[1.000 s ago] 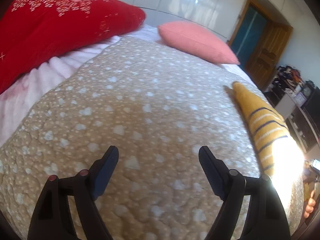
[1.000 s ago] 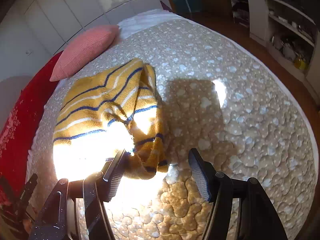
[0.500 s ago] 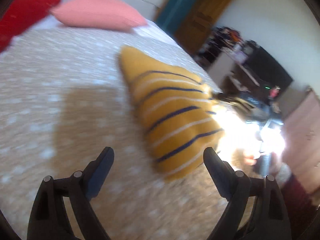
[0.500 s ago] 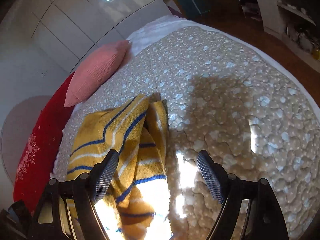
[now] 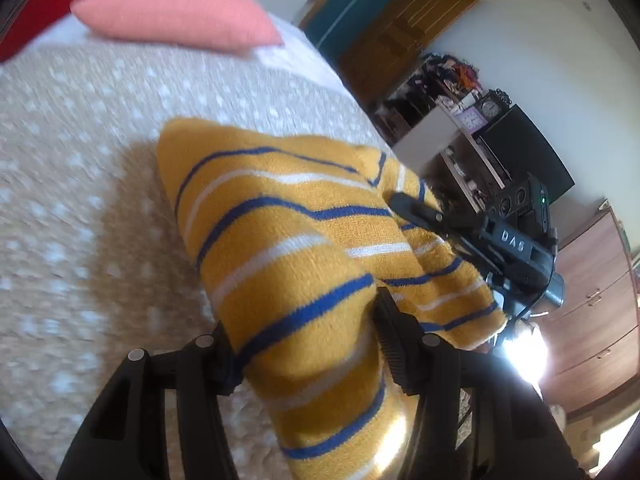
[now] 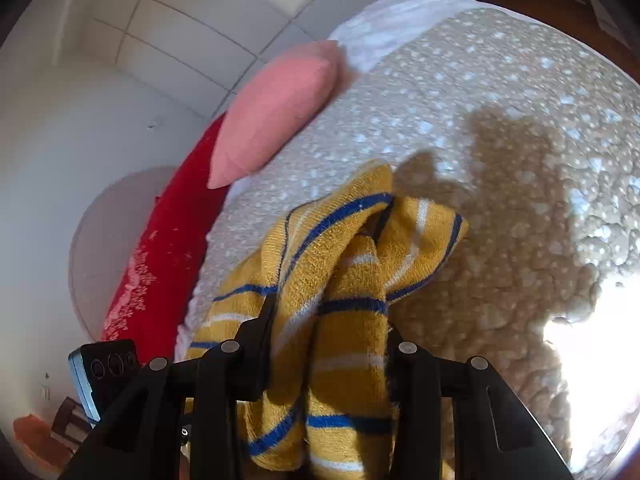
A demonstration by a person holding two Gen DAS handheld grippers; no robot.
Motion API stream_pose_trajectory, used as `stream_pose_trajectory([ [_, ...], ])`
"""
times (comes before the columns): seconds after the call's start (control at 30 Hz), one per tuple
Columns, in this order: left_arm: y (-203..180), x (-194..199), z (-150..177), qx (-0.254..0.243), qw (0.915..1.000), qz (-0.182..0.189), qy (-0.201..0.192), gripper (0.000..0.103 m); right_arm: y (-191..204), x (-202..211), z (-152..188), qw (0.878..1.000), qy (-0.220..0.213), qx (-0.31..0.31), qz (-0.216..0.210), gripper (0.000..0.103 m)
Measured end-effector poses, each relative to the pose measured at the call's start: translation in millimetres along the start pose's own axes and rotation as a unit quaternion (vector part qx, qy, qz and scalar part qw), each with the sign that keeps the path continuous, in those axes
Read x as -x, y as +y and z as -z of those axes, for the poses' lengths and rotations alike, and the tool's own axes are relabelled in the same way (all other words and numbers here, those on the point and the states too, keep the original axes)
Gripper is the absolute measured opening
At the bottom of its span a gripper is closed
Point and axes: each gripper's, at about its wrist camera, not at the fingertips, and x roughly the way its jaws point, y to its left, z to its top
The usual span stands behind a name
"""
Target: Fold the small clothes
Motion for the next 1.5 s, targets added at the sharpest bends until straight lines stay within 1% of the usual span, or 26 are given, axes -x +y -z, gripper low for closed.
stream_pose_trajectory([
  [0.03, 0, 7, 1, 0.001, 0.9999, -0.017, -0.004, 0.065, 7, 2, 3, 1.000, -0.008, 0.010, -0.006, 0.044],
  [0.07, 2, 9, 5, -0.001, 0.9983, -0.058, 0.002, 0.072, 11, 4, 6, 1.000, -0.014, 0.017, 0.001, 0.050],
  [0.13, 5, 2, 14, -0.019, 0.9906, -0.134, 0.020, 0.073, 12, 1, 15, 0.996, -0.026, 0.033, 0.077, 0.064],
  [0.17, 8, 0, 24, -0.030, 0.9841, -0.172, 0.032, 0.072, 9, 2, 21, 0.991, -0.030, 0.038, 0.125, 0.064],
  [0.2, 12, 2, 35, -0.033, 0.9806, -0.190, 0.036, 0.072, 5, 3, 27, 0.986, -0.032, 0.039, 0.159, 0.064],
  [0.23, 14, 7, 43, -0.030, 0.9806, -0.191, 0.031, 0.072, 4, 9, 34, 0.984, -0.037, 0.039, 0.169, 0.064],
  [0.37, 15, 46, 80, -0.013, 0.9819, -0.187, -0.023, 0.073, 34, 46, 55, 0.979, -0.080, 0.092, 0.161, 0.063],
  [0.43, 16, 66, 93, -0.003, 0.9803, -0.191, -0.050, 0.073, 56, 57, 69, 0.979, -0.085, 0.126, 0.135, 0.060],
  [0.53, 11, 94, 111, 0.009, 0.9746, -0.206, -0.087, 0.073, 77, 44, 91, 0.985, -0.040, 0.151, 0.067, 0.056],
  [0.57, 5, 104, 118, 0.008, 0.9721, -0.213, -0.098, 0.073, 77, 36, 99, 0.986, -0.026, 0.152, 0.064, 0.056],
  [0.63, -3, 128, 129, -0.003, 0.9632, -0.238, -0.125, 0.077, 65, 17, 113, 0.984, -0.007, 0.147, 0.099, 0.056],
  [0.7, -11, 151, 140, -0.019, 0.9494, -0.274, -0.153, 0.083, 38, 7, 120, 0.981, 0.000, 0.117, 0.152, 0.055],
  [0.73, -13, 161, 144, -0.026, 0.9416, -0.291, -0.167, 0.086, 27, 9, 124, 0.984, -0.004, 0.101, 0.146, 0.054],
  [0.8, -23, 181, 151, -0.040, 0.9173, -0.335, -0.212, 0.095, 22, 31, 134, 0.988, -0.031, 0.083, 0.127, 0.055],
  [0.83, -27, 189, 154, -0.044, 0.9056, -0.352, -0.232, 0.101, 26, 44, 141, 0.988, -0.045, 0.085, 0.125, 0.060],
  [0.87, -35, 197, 160, -0.049, 0.8868, -0.377, -0.263, 0.103, 32, 56, 148, 0.986, -0.058, 0.092, 0.126, 0.069],
  [0.9, -42, 202, 162, -0.054, 0.8756, -0.389, -0.282, 0.103, 39, 68, 156, 0.984, -0.072, 0.101, 0.131, 0.073],
  [0.93, -50, 207, 168, -0.061, 0.8609, -0.403, -0.305, 0.103, 46, 79, 164, 0.981, -0.084, 0.110, 0.138, 0.078],
  [1.07, -74, 214, 186, -0.080, 0.8234, -0.433, -0.358, 0.103, 68, 111, 198, 0.972, -0.110, 0.141, 0.150, 0.083],
  [1.1, -79, 214, 189, -0.085, 0.8214, -0.429, -0.366, 0.103, 72, 116, 205, 0.970, -0.116, 0.147, 0.153, 0.083],
  [1.13, -83, 212, 193, -0.092, 0.8244, -0.420, -0.368, 0.103, 74, 120, 212, 0.969, -0.120, 0.150, 0.155, 0.085],
  [1.2, -86, 202, 195, -0.102, 0.8392, -0.405, -0.349, 0.103, 75, 124, 223, 0.969, -0.120, 0.149, 0.158, 0.086],
  [1.23, -85, 193, 193, -0.106, 0.8498, -0.397, -0.330, 0.103, 74, 125, 227, 0.969, -0.118, 0.148, 0.160, 0.087],
  [1.33, -79, 170, 195, -0.107, 0.8692, -0.388, -0.287, 0.103, 75, 118, 231, 0.964, -0.111, 0.165, 0.177, 0.087],
  [1.4, -73, 157, 194, -0.098, 0.8787, -0.384, -0.266, 0.103, 75, 112, 225, 0.957, -0.116, 0.182, 0.192, 0.087],
  [1.5, -64, 144, 193, -0.085, 0.8980, -0.365, -0.230, 0.103, 70, 106, 195, 0.956, -0.126, 0.182, 0.191, 0.087],
])
